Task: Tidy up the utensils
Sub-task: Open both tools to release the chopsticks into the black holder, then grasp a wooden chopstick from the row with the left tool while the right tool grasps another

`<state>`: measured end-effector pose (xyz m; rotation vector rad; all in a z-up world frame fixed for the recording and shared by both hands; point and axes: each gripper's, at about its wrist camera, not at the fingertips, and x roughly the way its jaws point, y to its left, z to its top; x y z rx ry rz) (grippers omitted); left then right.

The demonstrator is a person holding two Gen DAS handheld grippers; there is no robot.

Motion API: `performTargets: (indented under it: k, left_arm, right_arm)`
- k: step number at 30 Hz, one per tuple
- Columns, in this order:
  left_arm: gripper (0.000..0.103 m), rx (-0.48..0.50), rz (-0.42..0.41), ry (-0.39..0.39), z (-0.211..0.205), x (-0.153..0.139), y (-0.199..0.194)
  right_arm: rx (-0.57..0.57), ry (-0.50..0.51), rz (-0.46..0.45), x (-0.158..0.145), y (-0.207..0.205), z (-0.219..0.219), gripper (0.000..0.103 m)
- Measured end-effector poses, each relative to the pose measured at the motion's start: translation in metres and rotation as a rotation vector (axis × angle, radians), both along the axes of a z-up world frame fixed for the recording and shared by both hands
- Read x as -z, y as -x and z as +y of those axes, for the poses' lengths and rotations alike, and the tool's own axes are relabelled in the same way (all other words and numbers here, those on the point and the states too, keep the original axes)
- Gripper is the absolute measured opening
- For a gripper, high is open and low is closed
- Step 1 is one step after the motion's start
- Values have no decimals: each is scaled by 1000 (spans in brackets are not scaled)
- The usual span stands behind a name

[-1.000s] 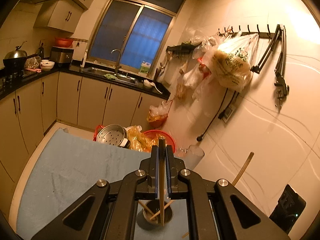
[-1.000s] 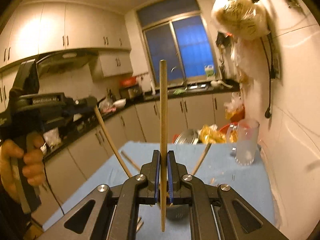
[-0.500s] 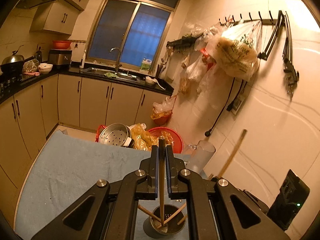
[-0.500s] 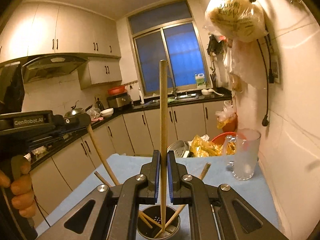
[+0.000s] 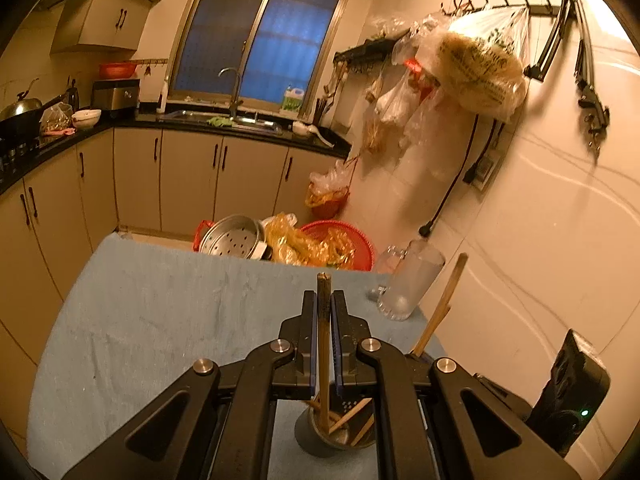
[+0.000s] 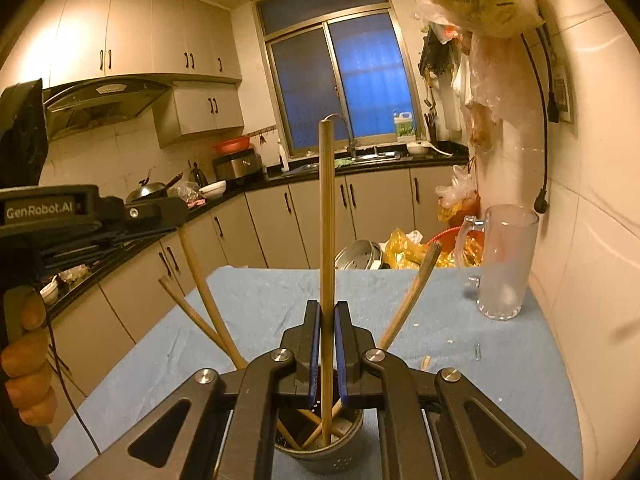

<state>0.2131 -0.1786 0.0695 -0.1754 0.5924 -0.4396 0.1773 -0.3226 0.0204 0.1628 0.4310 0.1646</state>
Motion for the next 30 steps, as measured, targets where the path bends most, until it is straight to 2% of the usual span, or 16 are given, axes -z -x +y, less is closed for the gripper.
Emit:
performTargets:
  k: [7,8,10,12,13,15,16,19,25,27,30]
  left_arm:
    - [7,-18,47,13,7,15,7]
    - [9,-20,47,16,9,15,9]
    - [19,-25,43,18,15,13,18]
    - [50,-37,41,15,22,13,28]
    - [54,-41,37,16,27,12,33]
    - [55,-43,41,-8,36,14,45]
    - [56,-48,57,-35,41,17,50]
    - [57,-67,136,-122,57,36,64]
    - [56,-113,319,-162,98,97,80]
    - [56,-106,364,-189,99,115,81]
    - [56,-61,414,-249,93,140,80]
  right_arm:
    - [4,-14,39,8,8,-3,12]
    - [5,-15,40,7,10,-3,15]
    - [11,-17,34,4,18,-3,23]
    - [14,-27,28,0,27,-4,31]
    - [14,-36,28,-2,33,-5,36]
    - [9,-54,35,-5,44,-6,50]
    - [5,-67,42,-5,52,-6,60]
    - [-24,-88,81,-1,71,-2,68]
    - [-105,-129,341,39,88,22,68]
    - [-118,-160,406,55,89,27,68]
    - [-124,-174,453,72,91,33,68]
